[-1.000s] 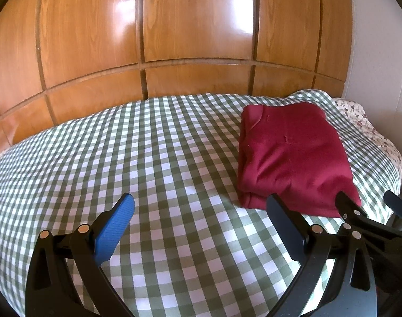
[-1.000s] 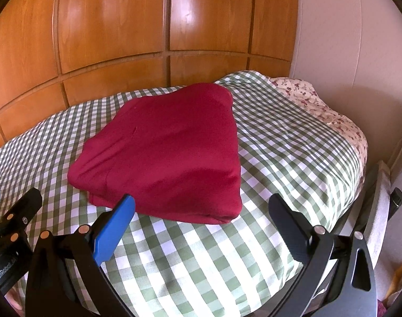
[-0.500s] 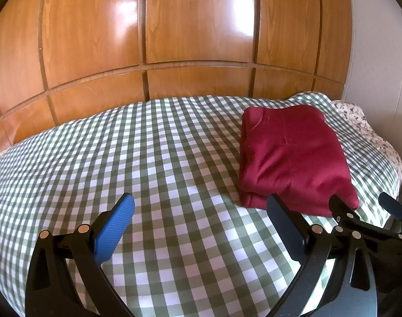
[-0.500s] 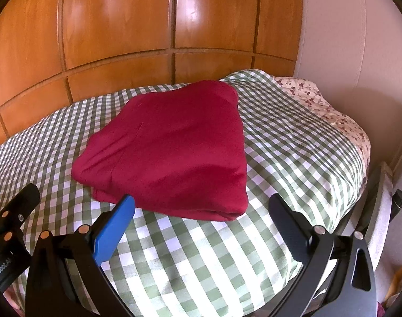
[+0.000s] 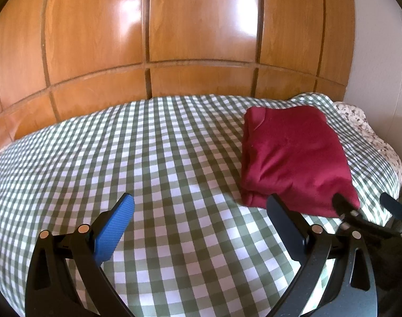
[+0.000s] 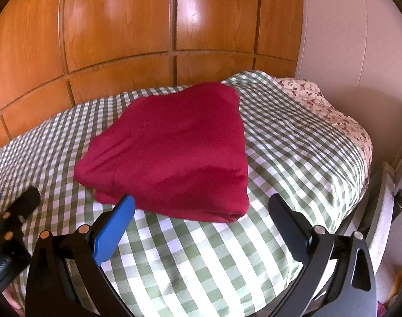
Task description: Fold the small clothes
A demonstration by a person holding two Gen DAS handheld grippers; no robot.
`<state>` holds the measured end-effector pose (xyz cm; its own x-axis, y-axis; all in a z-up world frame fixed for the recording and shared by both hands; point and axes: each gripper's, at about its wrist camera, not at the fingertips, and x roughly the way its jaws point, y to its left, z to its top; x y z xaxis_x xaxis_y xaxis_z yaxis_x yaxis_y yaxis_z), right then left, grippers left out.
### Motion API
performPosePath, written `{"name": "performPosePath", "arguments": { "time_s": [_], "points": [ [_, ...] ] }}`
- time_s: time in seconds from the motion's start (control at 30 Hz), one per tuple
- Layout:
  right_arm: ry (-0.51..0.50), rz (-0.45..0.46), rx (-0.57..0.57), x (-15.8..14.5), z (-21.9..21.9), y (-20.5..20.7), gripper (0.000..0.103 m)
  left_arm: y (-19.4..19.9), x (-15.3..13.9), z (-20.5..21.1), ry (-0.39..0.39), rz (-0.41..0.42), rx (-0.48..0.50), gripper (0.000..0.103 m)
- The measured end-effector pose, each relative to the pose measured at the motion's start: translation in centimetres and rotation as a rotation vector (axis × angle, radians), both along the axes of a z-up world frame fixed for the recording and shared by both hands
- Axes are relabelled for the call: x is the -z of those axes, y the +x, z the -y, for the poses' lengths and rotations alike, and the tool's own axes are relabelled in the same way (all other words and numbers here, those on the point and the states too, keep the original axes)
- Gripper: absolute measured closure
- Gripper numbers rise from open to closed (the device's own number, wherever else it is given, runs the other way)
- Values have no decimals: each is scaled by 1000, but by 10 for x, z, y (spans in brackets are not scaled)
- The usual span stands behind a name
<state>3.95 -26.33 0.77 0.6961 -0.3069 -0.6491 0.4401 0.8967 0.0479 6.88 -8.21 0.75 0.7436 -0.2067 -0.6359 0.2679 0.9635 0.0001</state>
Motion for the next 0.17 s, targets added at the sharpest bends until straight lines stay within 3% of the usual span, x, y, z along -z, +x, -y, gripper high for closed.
{"name": "performPosePath", "arguments": {
  "time_s": [0.17],
  "points": [
    [30, 38, 44, -11, 37, 6, 2, 4, 6, -3, 0, -25, -26, 4]
  ]
}}
